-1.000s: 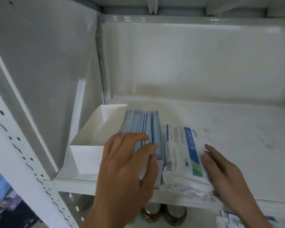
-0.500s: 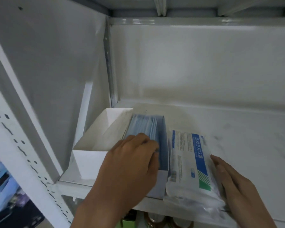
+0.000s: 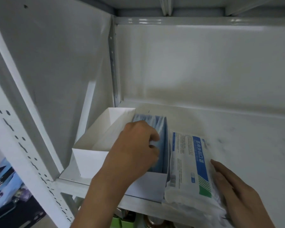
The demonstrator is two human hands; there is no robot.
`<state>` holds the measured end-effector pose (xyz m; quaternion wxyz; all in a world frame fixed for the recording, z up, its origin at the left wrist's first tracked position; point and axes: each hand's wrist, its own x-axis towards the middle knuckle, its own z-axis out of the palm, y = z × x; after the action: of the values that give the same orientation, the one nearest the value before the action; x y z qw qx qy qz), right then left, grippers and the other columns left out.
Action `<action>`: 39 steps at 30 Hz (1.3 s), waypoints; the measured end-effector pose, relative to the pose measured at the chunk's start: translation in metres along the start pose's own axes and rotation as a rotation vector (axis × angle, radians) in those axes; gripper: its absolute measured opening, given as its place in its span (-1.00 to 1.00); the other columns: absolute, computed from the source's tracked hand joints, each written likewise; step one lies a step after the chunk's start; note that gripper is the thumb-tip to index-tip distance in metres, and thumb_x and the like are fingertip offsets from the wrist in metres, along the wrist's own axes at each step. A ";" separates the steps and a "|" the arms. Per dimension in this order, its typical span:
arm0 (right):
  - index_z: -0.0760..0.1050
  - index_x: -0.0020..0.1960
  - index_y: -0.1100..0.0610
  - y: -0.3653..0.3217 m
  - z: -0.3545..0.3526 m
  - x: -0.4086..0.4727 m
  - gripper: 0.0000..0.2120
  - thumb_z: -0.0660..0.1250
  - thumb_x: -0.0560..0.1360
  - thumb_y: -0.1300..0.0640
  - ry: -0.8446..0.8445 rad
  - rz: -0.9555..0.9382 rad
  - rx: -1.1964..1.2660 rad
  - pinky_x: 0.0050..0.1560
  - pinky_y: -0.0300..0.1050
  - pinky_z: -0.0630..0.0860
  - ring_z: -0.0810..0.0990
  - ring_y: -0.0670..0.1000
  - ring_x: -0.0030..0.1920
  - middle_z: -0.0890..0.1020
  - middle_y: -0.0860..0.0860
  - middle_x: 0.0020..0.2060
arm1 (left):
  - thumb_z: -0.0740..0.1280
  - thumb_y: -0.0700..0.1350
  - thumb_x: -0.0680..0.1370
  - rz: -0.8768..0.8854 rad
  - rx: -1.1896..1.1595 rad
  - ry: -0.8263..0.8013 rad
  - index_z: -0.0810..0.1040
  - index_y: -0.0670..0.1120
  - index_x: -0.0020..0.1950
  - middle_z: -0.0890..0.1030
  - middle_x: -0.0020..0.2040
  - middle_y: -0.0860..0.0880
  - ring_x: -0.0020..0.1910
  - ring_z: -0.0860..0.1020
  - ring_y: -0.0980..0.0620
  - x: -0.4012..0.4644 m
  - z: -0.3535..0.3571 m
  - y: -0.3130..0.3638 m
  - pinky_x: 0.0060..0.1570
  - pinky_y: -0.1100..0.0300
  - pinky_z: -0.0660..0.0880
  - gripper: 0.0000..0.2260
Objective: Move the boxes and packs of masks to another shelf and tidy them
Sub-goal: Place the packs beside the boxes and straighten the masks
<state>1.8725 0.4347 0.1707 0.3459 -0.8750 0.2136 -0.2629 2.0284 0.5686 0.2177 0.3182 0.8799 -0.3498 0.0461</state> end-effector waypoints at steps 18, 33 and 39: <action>0.58 0.31 0.01 0.043 -0.005 0.021 -0.52 0.04 0.64 -0.20 -0.098 -0.183 -0.350 0.29 -0.07 0.37 0.45 0.03 0.32 0.51 -0.06 0.37 | 0.36 -0.05 0.49 0.180 0.182 0.151 0.76 -0.04 -0.06 0.74 -0.07 0.02 -0.15 0.69 0.00 -0.035 -0.017 -0.021 -0.03 -0.05 0.68 -0.82; 0.56 0.34 -0.01 -0.033 0.028 0.032 -0.51 -0.02 0.62 -0.08 -0.050 -0.424 -0.407 0.31 0.00 0.41 0.51 0.00 0.30 0.58 -0.09 0.29 | 0.38 -0.08 0.57 0.122 0.291 -0.051 0.52 0.01 0.28 0.50 0.25 0.03 0.16 0.55 0.01 -0.003 -0.009 -0.007 0.04 0.26 0.45 -0.72; 0.27 0.55 -0.01 -0.030 0.029 0.040 -0.38 -0.05 0.59 -0.28 -0.032 -0.367 -0.329 0.32 -0.15 0.33 0.39 -0.16 0.30 0.52 -0.21 0.23 | 0.32 -0.13 0.63 0.099 0.169 0.012 0.58 -0.03 0.36 0.54 0.34 0.01 0.24 0.55 0.06 -0.007 -0.009 -0.002 0.23 0.32 0.44 -0.71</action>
<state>1.9265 0.4468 0.1862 0.1484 -0.9478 0.0853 -0.2690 2.0257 0.5793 0.2214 0.2424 0.8849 -0.3860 0.0963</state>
